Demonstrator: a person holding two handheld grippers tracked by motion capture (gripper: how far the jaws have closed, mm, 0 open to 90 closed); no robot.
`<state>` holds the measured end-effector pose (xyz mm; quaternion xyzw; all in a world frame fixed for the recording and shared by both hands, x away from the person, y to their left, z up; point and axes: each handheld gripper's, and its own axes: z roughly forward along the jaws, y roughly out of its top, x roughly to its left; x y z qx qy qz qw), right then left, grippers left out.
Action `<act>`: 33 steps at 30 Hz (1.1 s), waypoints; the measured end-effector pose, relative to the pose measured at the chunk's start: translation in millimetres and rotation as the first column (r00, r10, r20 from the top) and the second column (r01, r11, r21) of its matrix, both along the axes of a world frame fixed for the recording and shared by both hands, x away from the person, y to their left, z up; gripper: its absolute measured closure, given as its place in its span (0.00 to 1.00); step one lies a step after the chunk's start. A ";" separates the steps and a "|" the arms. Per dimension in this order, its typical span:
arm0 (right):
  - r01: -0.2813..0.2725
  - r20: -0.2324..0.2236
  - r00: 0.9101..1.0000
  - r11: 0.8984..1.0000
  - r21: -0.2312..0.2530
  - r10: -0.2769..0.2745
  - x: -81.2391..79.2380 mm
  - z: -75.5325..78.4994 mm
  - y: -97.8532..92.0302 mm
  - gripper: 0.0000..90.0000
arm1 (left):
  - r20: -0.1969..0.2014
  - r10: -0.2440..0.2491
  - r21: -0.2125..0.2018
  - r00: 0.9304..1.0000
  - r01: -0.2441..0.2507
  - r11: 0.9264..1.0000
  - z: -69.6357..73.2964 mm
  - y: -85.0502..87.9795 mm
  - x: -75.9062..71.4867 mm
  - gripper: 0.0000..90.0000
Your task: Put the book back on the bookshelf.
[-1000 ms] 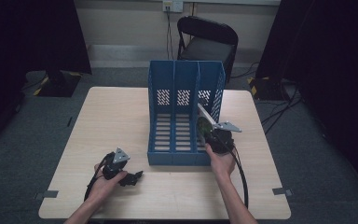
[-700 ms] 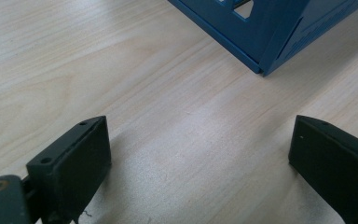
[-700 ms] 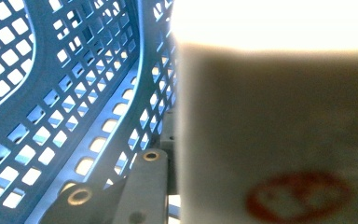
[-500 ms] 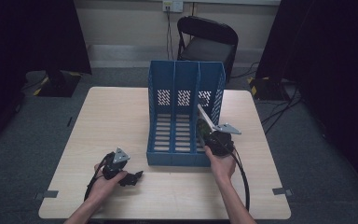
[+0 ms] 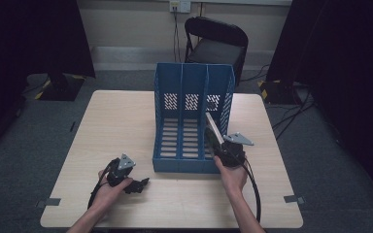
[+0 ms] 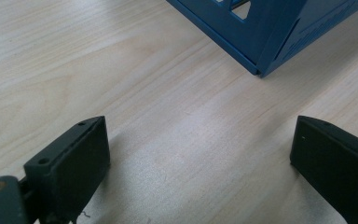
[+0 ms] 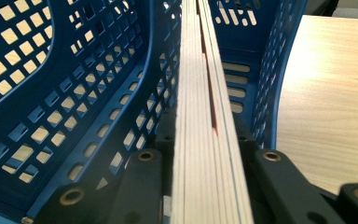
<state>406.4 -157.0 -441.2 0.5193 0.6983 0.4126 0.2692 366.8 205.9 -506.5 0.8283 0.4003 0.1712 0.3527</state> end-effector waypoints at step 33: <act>0.068 0.087 0.994 0.997 0.044 -0.072 4.9 2.4 1.7 0.85 | -0.002 -0.001 0.001 1.000 0.001 1.000 -0.2 -0.7 0.4 0.03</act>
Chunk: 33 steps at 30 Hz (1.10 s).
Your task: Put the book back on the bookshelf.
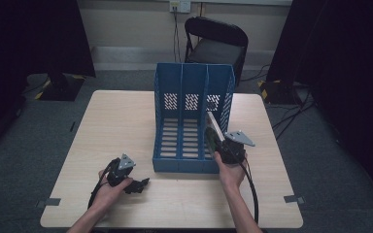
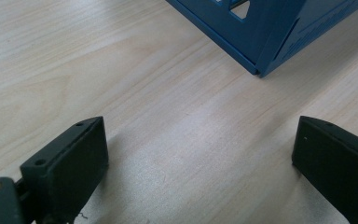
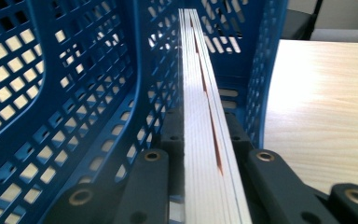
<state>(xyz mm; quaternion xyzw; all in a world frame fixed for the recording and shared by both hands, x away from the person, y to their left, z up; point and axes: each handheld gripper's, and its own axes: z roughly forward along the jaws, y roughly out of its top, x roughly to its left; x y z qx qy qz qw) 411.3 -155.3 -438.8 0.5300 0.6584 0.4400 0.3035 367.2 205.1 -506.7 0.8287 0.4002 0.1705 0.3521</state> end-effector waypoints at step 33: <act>0.051 0.036 0.998 0.999 0.002 -0.052 2.4 9.9 -5.5 0.78 | -0.010 -0.013 0.005 1.000 0.013 1.000 -0.3 -1.0 1.9 0.00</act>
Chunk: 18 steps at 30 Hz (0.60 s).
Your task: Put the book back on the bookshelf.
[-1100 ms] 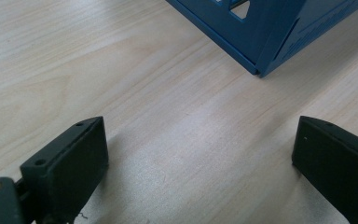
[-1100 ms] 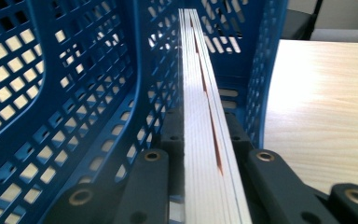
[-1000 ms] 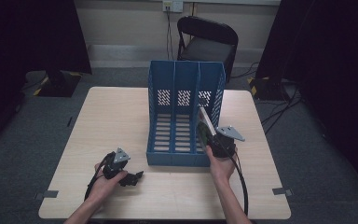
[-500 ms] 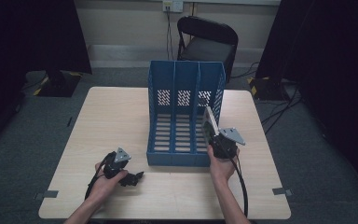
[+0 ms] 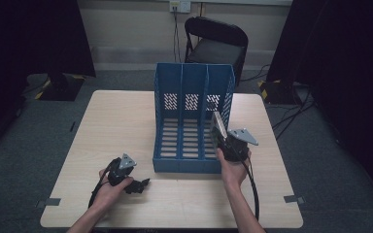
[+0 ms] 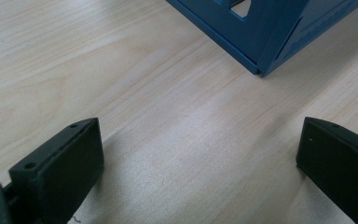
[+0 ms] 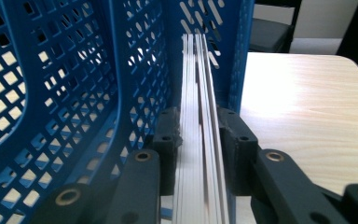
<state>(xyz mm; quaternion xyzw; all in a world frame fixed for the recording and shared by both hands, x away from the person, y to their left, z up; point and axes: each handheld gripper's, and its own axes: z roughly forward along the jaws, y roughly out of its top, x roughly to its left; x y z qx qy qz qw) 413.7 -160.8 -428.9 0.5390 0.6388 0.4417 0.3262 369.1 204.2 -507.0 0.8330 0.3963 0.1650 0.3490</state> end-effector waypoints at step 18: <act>0.100 0.035 0.995 0.994 -0.037 -0.099 -4.1 -12.0 11.0 0.85 | 0.002 0.000 0.002 1.000 0.000 1.000 0.1 -0.1 -0.2 0.00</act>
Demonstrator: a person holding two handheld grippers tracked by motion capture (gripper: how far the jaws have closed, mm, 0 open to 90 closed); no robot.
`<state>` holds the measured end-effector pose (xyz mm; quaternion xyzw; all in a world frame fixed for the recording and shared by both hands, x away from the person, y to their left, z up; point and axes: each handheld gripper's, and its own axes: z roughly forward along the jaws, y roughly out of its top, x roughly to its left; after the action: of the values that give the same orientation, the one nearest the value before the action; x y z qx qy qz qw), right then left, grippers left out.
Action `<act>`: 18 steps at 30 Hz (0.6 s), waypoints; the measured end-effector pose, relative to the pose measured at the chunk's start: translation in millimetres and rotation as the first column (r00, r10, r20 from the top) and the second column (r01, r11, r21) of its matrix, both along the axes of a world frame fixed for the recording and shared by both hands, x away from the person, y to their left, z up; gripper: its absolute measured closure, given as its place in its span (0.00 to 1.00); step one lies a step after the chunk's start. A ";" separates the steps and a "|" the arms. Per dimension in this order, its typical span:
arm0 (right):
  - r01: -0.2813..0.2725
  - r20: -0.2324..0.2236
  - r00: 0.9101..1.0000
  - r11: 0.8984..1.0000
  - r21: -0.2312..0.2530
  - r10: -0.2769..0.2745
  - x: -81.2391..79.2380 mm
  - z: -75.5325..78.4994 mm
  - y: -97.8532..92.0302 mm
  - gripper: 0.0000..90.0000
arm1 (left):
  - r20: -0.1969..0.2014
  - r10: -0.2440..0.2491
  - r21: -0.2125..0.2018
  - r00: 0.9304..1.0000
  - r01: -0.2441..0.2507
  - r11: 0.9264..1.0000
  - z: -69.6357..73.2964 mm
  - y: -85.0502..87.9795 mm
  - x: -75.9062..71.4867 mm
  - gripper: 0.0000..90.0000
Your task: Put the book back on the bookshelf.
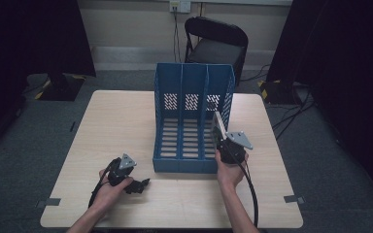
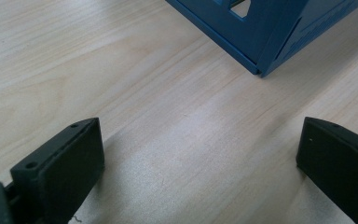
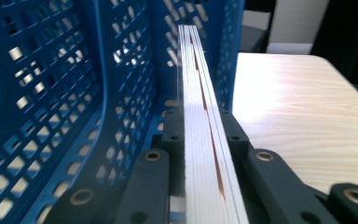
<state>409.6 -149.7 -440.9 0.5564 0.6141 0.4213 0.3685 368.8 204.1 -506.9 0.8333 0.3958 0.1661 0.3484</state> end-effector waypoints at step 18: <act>0.154 0.057 0.987 0.987 -0.035 -0.152 -4.8 -5.1 10.1 0.85 | 0.000 0.000 0.000 1.000 0.000 1.000 0.0 0.0 0.0 0.00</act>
<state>404.8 -139.7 -446.0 0.5829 0.5674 0.3945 0.4273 368.8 204.1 -506.9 0.8332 0.3958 0.1662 0.3485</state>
